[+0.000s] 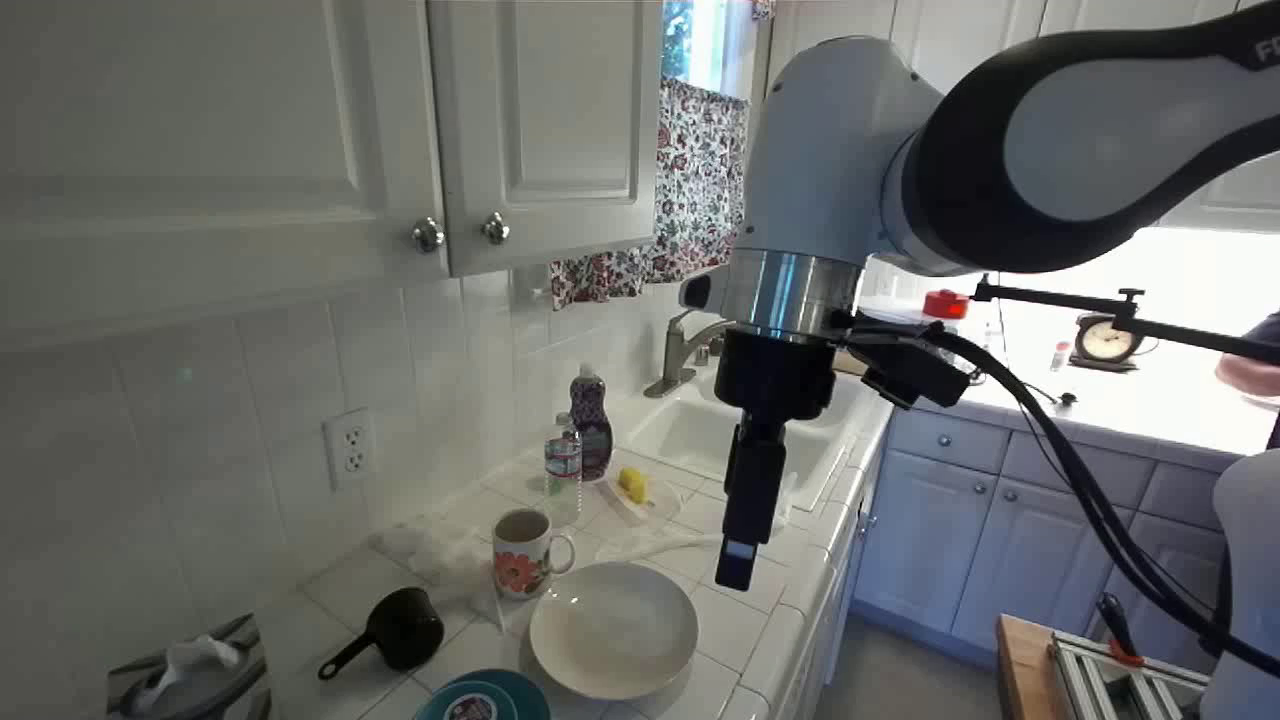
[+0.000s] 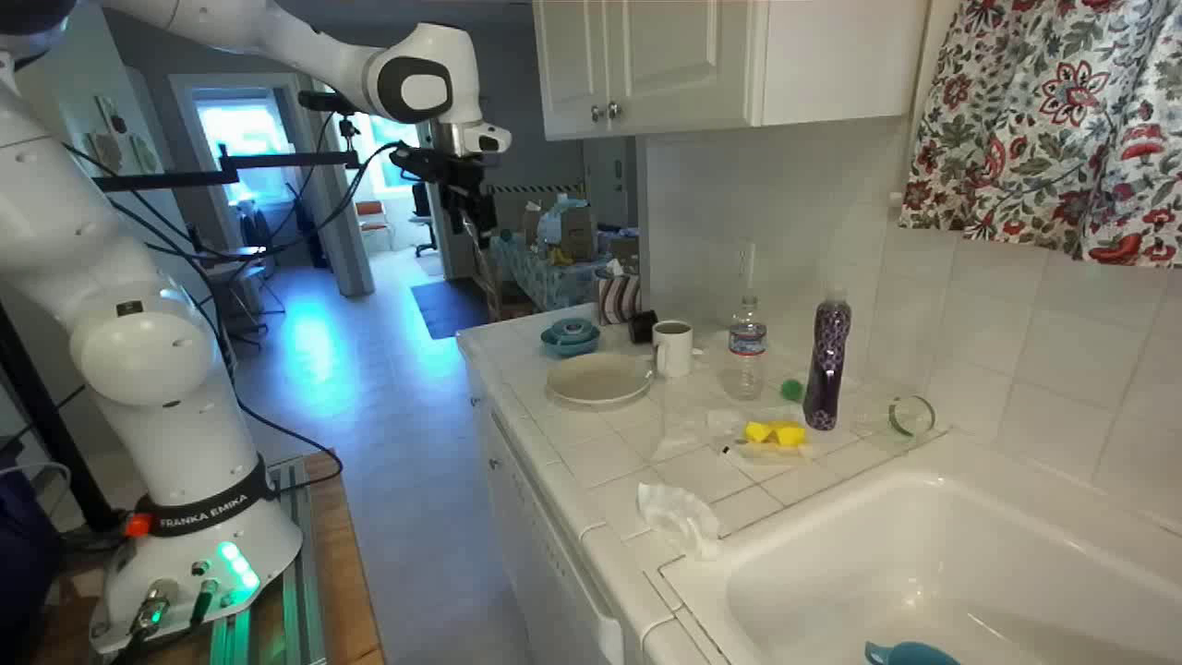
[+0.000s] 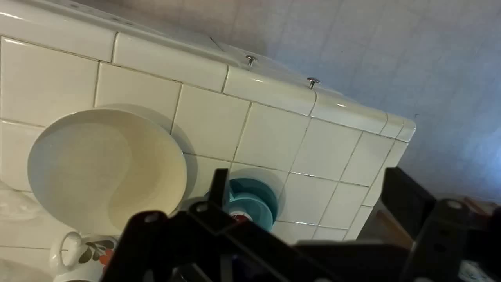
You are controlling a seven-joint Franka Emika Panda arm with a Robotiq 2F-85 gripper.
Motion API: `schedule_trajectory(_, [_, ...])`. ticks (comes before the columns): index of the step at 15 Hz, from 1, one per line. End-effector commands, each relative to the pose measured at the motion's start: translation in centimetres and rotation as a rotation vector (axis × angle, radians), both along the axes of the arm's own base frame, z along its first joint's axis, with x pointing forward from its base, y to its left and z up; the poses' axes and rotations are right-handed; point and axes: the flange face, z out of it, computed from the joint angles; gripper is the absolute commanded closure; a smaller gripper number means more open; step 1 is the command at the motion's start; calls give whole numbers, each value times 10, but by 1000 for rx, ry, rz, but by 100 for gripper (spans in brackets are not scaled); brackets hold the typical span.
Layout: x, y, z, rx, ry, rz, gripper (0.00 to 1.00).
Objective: Remove the blue cup from the blue bowl, put it on the white plate, remove the white container from the blue cup and put it on the countertop
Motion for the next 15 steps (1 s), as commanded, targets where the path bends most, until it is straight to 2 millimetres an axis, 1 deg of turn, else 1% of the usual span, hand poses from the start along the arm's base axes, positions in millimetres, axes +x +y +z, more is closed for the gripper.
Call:
schedule_trajectory(1, [0, 0, 1, 0, 1, 0, 0])
schedule_trajectory(6, [0, 0, 1, 0, 1, 0, 0])
schedule_trajectory(9, [17, -6, -5, 9, -41, 26, 0])
schedule_trajectory(12, [42, -16, -22, -28, -114, 76, 0])
schedule_trajectory(14, [60, -24, -42, -78, -158, 118, 0])
schedule_trajectory(15, [70, -27, -55, -97, -171, 139, 0])
